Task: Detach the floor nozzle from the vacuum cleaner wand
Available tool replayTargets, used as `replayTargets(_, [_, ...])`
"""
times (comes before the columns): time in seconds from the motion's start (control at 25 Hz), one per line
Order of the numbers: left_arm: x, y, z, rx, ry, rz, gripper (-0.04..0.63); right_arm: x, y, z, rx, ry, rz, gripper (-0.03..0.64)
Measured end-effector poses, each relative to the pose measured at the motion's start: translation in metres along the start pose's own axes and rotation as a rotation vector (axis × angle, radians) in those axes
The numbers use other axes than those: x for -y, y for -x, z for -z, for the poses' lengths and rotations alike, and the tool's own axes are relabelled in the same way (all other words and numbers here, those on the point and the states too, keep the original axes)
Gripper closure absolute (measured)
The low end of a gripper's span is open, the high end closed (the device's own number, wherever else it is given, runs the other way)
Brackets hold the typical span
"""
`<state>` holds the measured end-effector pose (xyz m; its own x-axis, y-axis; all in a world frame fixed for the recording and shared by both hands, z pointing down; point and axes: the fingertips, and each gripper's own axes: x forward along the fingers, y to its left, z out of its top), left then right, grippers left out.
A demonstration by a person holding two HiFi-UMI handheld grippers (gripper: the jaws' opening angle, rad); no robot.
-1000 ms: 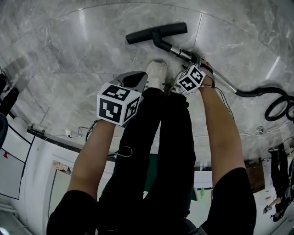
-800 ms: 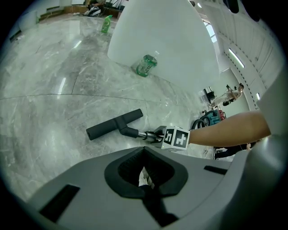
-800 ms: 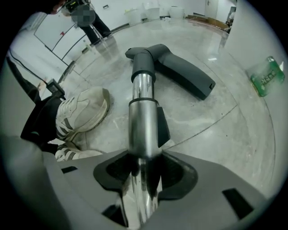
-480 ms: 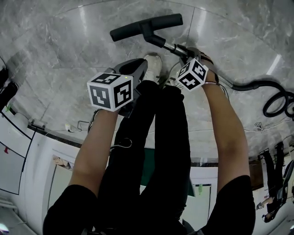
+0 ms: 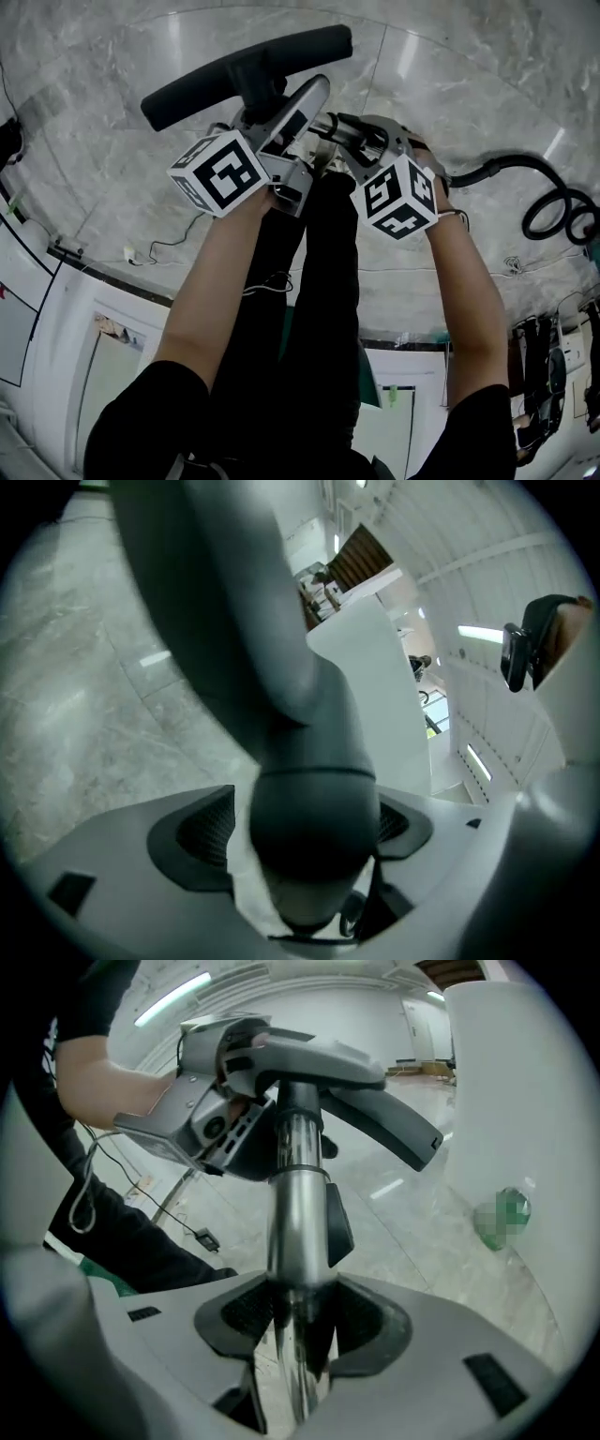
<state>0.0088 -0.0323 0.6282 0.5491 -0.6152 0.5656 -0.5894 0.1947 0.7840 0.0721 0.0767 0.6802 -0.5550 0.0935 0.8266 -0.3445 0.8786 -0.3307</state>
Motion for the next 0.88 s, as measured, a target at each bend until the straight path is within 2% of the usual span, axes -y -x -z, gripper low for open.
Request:
replayTargets(0.12, [0.025, 0.011, -0.006, 0.08, -0.022, 0.006, 0.214, -0.023, 0.022, -0.003, 0.022, -0.023, -0.046, 0.433])
replayTargets(0.2, [0.04, 0.017, -0.004, 0.1, -0.062, 0.049, 0.217, -0.031, 0.032, -0.003, 0.043, -0.053, -0.056, 0.433])
replayTargets(0.24, [0.047, 0.021, -0.003, 0.108, -0.074, 0.079, 0.247, -0.036, 0.036, -0.004, 0.052, -0.065, -0.059, 0.433])
replayTargets(0.32, [0.056, 0.028, 0.0, 0.108, -0.061, 0.118, 0.376, -0.043, 0.04, -0.006, 0.063, -0.085, -0.067, 0.433])
replayTargets(0.36, [0.058, 0.031, 0.001, 0.104, -0.047, 0.129, 0.412, -0.047, 0.04, -0.007, 0.067, -0.092, -0.072, 0.433])
replayTargets(0.52, [0.064, 0.041, 0.01, 0.079, -0.056, 0.168, 0.423, -0.057, 0.039, -0.004, 0.095, -0.095, -0.109, 0.431])
replayTargets(0.64, [0.084, 0.047, 0.013, 0.066, -0.129, 0.26, 0.428, -0.064, 0.032, -0.013, 0.18, -0.15, -0.24, 0.431])
replayTargets(0.72, [0.101, 0.049, 0.018, 0.059, -0.2, 0.321, 0.43, -0.071, 0.025, -0.017, 0.202, -0.166, -0.322, 0.416])
replayTargets(0.8, [0.111, 0.052, 0.024, 0.052, -0.275, 0.347, 0.43, -0.078, 0.02, -0.018, 0.217, -0.126, -0.374, 0.416])
replayTargets(0.88, [0.114, 0.052, 0.028, 0.042, -0.314, 0.344, 0.43, -0.084, 0.019, -0.019, 0.244, -0.063, -0.393, 0.418])
